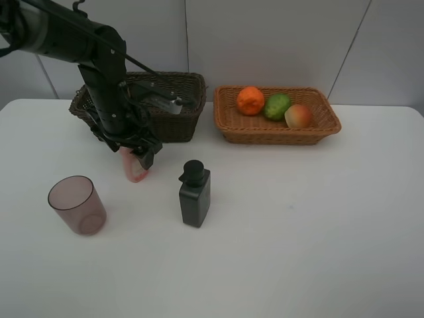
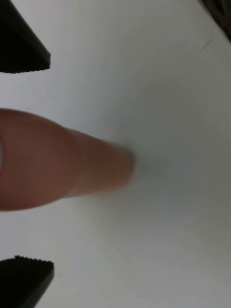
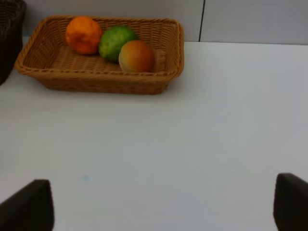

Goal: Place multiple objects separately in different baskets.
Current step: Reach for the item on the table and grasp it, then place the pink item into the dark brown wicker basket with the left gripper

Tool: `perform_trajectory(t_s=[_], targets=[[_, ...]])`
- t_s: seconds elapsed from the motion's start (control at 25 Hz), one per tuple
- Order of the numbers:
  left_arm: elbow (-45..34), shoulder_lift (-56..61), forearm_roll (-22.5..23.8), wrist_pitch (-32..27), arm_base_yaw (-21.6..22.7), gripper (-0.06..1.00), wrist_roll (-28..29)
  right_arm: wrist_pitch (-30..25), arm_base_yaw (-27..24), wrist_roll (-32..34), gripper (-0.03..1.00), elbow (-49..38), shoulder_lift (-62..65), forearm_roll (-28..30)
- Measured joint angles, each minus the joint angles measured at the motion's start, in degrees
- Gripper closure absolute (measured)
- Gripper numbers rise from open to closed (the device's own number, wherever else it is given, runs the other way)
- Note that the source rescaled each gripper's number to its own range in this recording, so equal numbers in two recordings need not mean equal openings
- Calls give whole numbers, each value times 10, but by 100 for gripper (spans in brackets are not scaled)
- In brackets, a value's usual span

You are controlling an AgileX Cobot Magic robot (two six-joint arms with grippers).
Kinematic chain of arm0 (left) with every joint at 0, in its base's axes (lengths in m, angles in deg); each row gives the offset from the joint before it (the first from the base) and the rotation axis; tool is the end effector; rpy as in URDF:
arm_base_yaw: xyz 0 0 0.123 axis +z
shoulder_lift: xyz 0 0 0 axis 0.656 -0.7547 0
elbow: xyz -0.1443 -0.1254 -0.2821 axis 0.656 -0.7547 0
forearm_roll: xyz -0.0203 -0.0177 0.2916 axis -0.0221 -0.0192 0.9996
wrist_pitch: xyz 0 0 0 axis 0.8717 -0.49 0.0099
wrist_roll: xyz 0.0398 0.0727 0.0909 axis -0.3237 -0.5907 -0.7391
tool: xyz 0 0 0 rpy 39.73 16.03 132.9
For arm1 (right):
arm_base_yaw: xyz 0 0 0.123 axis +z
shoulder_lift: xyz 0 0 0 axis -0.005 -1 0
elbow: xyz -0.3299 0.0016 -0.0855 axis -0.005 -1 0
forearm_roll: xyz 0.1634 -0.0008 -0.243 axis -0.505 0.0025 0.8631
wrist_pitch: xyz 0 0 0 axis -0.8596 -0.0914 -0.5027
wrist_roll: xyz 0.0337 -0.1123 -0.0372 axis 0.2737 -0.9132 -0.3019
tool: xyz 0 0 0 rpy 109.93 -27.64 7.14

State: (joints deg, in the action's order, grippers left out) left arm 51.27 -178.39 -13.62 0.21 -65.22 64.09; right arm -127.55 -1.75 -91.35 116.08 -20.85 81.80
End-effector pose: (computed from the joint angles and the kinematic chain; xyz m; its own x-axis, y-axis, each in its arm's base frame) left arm 0.4189 -0.1786 0.1354 -0.8408 0.5101 -0.1809 0.5015 0.8600 0.0940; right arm -0.0007 0.0051 0.2922 -0.4313 -0.0327 -0.9016 -0.0225 0.9994 -0.0254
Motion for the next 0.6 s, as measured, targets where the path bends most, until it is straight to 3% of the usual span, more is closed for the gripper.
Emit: perform_trajectory(t_s=[0.08, 0.16, 0.2, 0.36, 0.6], targets=[[0, 0, 0, 0, 0, 2, 0, 0, 0, 0, -3, 0, 0, 0], [0, 0, 0, 1, 0, 20, 0, 0, 0, 0, -3, 0, 0, 0], [0, 0, 0, 4, 0, 31, 0, 0, 0, 0, -3, 0, 0, 0], [0, 0, 1, 15, 0, 94, 2, 0, 0, 0, -3, 0, 0, 0], [0, 0, 1, 16, 0, 94, 3, 0, 0, 0, -3, 0, 0, 0]])
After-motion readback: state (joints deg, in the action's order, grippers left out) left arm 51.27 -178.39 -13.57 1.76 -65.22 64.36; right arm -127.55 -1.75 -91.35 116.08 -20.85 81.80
